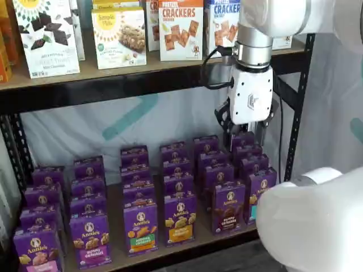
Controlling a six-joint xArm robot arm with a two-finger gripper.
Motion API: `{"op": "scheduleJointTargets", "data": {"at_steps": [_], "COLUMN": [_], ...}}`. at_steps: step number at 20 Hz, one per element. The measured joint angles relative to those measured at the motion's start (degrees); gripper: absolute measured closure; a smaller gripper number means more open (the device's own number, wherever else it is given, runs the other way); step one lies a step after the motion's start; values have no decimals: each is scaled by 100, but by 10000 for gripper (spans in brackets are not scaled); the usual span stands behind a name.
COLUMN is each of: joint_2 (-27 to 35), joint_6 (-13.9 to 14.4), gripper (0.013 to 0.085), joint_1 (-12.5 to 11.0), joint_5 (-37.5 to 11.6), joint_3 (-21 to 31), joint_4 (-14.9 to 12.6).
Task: Pick up the purple box with a brown patch in the center, on the bottom shelf, the fifth box from the left
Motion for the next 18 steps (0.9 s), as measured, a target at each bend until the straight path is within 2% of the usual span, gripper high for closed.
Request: {"op": "scheduleJointTargets", "data": {"at_steps": [1, 2, 3, 9, 14, 18], "joint_2": [-24, -100, -119, 120, 369, 828], "joint_6": [72, 265, 358, 473, 173, -90], "gripper": [130, 130, 130, 130, 130, 130], "joint_1": [51, 207, 272, 301, -46, -282], "joint_5": [-32, -138, -182, -273, -1070, -1697], "joint_3": [19, 82, 98, 70, 377, 541], "joint_4": [-95, -379, -522, -846, -690, -514]}}
